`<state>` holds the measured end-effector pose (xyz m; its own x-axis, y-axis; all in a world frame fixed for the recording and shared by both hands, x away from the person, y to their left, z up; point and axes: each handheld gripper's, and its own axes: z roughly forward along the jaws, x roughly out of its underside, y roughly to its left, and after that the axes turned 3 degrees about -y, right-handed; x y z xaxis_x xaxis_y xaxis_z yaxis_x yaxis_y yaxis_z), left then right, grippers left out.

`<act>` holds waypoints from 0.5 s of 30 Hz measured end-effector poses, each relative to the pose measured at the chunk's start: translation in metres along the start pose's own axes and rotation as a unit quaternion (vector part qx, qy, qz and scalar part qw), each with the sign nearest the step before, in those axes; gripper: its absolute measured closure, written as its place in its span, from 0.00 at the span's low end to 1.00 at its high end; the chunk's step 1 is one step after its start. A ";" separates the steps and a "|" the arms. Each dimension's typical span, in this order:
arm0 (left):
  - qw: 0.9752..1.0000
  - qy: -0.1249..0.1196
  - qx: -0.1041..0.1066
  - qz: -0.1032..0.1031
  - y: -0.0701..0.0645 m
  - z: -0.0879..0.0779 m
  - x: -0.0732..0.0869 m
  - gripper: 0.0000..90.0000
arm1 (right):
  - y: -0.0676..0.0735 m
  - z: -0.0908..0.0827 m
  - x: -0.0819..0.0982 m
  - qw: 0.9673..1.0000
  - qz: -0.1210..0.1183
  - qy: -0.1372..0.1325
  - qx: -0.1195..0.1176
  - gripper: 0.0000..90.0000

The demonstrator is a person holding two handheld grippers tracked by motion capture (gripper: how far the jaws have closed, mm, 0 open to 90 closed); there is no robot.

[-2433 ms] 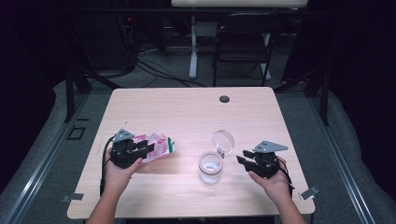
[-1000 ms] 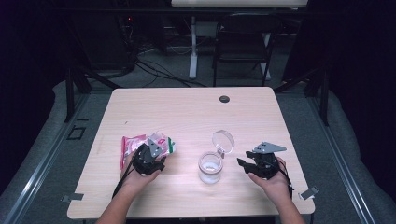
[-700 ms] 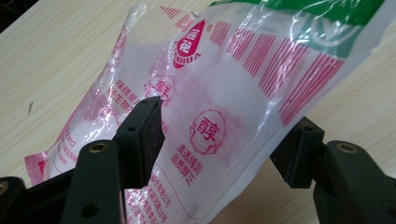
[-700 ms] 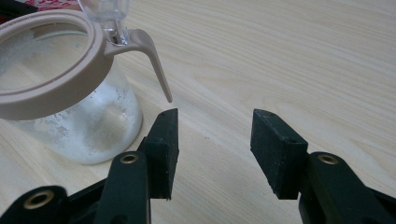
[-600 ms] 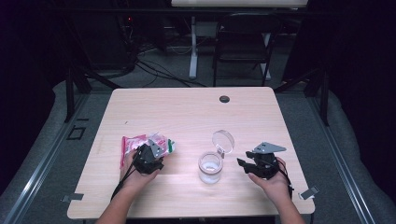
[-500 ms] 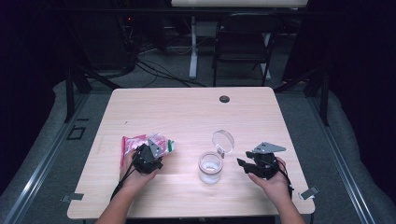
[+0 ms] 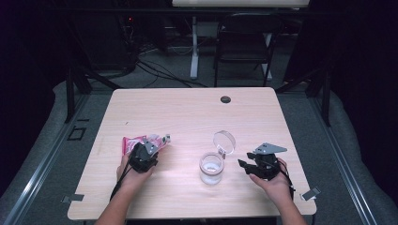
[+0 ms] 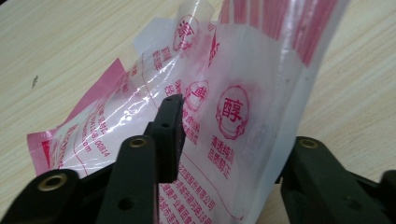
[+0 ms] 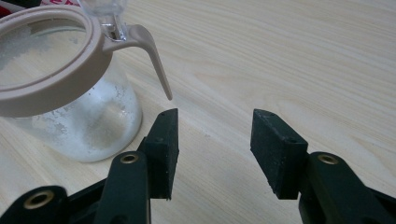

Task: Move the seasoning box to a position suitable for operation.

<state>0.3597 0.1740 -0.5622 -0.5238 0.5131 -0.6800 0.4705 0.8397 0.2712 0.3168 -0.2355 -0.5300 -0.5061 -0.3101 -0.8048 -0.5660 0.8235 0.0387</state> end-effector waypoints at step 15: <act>1.000 0.008 0.007 -0.004 0.000 0.002 -0.001 0.94 | -0.001 0.001 0.001 1.000 0.005 0.001 -0.002 0.58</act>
<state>0.3622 0.1733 -0.5626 -0.5391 0.5099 -0.6704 0.4761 0.8410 0.2569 0.3172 -0.2358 -0.5319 -0.5123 -0.3031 -0.8036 -0.5641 0.8243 0.0487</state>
